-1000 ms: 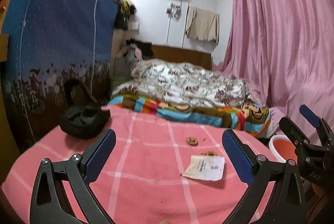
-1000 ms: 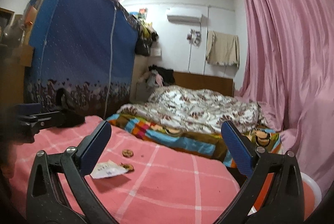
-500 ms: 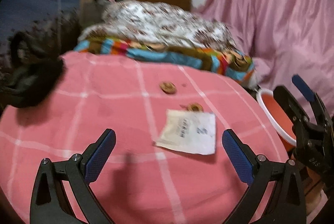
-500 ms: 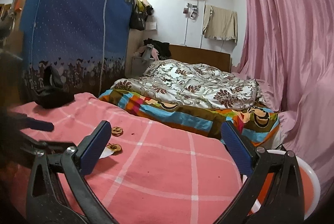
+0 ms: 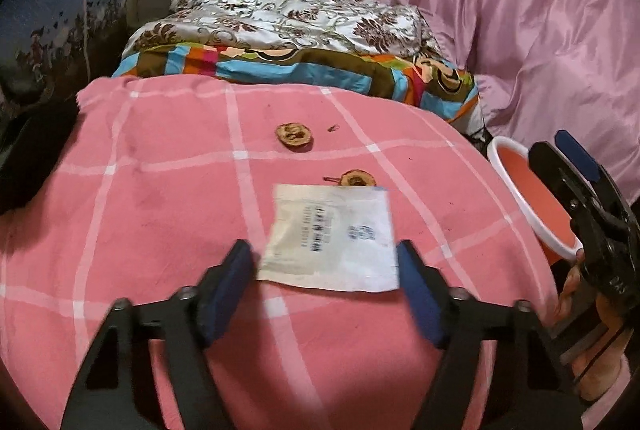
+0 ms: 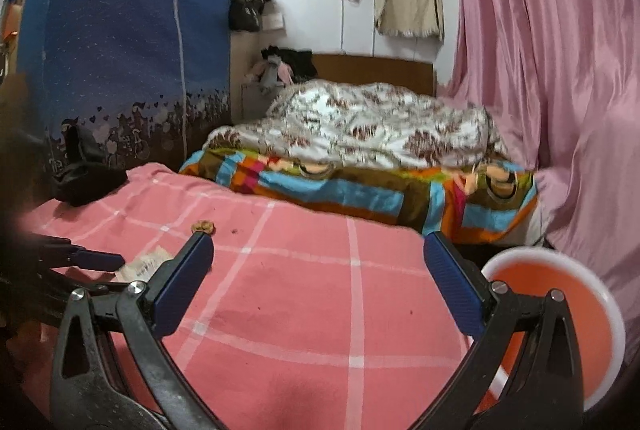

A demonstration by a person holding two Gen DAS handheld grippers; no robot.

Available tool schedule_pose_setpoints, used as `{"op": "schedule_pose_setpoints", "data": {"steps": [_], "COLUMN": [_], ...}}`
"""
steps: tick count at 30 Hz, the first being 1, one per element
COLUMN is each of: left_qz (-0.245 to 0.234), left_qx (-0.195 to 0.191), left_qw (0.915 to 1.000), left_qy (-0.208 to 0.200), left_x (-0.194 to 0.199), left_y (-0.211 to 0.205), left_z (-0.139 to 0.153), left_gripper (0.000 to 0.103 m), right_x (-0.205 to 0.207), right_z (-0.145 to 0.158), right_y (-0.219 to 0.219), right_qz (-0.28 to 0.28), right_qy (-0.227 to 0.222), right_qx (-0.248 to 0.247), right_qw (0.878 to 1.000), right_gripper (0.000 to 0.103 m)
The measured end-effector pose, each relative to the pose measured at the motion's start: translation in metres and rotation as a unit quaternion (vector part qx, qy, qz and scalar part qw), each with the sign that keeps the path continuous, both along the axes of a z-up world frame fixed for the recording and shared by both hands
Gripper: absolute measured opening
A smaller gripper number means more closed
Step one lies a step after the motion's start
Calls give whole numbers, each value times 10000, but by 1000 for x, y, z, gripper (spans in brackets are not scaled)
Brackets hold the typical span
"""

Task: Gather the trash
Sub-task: 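Close the left tool on the white paper packet while the right tool grasps a dried round slice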

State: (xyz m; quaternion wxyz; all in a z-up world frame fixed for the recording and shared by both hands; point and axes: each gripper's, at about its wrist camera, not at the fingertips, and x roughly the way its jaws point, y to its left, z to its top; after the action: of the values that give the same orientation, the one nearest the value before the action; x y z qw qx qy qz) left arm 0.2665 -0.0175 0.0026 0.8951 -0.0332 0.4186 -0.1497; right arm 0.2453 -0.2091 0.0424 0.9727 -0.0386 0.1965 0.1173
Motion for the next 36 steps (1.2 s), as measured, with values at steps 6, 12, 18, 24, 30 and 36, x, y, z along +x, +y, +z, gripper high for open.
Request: {"op": "schedule_pose_setpoints", "data": {"steps": [6,12,18,24,30,36], "left_qz": [-86,98,323,355,342,311], "left_qx": [340,-82,-251,-387,-431,-429], "left_qw": [9994,9999,9992,9986,9984,9985], "left_qy": [-2,6,45,91,143,162], "left_x": [6,4,-1,-8,-13,-16], "left_y": [-11,7,30,42,47,46], "left_z": [-9,-5,3,7,7,7], "left_gripper": [61,51,35,22,9,9], "right_x": [8,16,25,39,45,54], "right_z": [-9,-14,-20,-32,-39,-45], "right_y": [-1,0,9,27,48,68], "right_qz": [-3,87,284,672,1002,1324], "right_qy": [353,556,839,1322,1576,1764], "right_qx": [139,227,288,328,216,-60], "right_qw": [9993,9982,9956,9884,9822,9754], "right_gripper": [103,103,103,103,79,70]}}
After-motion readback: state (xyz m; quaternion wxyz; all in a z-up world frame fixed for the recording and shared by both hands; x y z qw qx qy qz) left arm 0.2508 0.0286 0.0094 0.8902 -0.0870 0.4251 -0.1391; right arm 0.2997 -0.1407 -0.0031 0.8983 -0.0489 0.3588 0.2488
